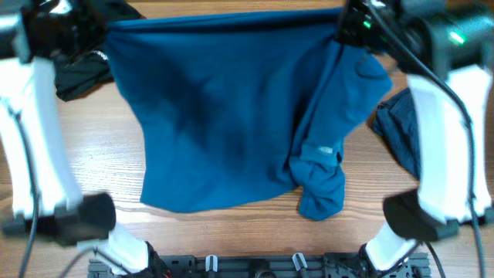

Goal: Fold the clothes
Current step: 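Lay the teal shirt down on the table and open both grippers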

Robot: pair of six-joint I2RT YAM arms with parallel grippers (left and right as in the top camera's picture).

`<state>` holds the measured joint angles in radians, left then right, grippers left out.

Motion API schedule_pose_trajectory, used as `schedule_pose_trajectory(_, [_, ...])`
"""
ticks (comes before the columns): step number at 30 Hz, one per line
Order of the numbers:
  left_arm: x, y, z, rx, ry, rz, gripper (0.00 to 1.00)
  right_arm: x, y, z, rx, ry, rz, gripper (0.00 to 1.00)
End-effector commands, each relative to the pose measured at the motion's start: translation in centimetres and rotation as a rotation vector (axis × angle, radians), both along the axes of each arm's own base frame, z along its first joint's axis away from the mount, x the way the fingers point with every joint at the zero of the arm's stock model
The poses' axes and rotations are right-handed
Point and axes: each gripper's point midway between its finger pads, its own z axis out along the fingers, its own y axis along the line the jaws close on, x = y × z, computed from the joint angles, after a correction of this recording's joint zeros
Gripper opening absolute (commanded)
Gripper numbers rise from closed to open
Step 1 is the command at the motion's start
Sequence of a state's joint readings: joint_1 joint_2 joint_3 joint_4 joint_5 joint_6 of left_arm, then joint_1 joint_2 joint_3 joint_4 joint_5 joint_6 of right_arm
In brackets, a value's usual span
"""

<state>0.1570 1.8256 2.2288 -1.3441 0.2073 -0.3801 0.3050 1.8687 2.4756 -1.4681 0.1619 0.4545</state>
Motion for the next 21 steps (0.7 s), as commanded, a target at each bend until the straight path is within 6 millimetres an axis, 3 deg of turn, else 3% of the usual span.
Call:
schedule_pose_trajectory(1, [4.2,2.8,-7.0,0.034,0.126,0.077,0.04,4.1,-3.9,-3.0,-0.075,0.013,-0.189,0.04])
schedule_pose_trajectory(7, [8.5,3.3,-14.0,0.004,0.182,0.095,0.04,9.6,-5.6,-9.0,-0.079,0.067,-0.252,0.04])
schedule_pose_trajectory(11, [10.7,3.1,-16.3,0.002,0.166,0.092,0.05,12.3,-6.4,-12.7,-0.09,0.097,-0.266,0.05])
schedule_pose_trajectory(15, [11.6,2.6,-17.0,0.005,0.15,0.081,0.1,13.6,-6.3,-15.8,-0.111,0.135,-0.256,0.08])
schedule_pose_trajectory(17, [11.9,2.5,-17.2,0.005,0.146,0.078,0.31,13.8,-6.3,-16.9,-0.118,0.156,-0.253,0.21])
schedule_pose_trajectory(18, [11.9,2.4,-17.2,0.005,0.147,0.078,0.53,13.8,-6.3,-17.8,-0.124,0.174,-0.252,0.36])
schedule_pose_trajectory(19, [11.9,2.4,-17.2,0.005,0.147,0.077,0.72,13.8,-6.3,-18.2,-0.132,0.184,-0.244,0.45])
schedule_pose_trajectory(21, [11.9,2.4,-17.2,0.005,0.147,0.077,0.96,13.8,-6.3,-18.5,-0.15,0.196,-0.229,0.6])
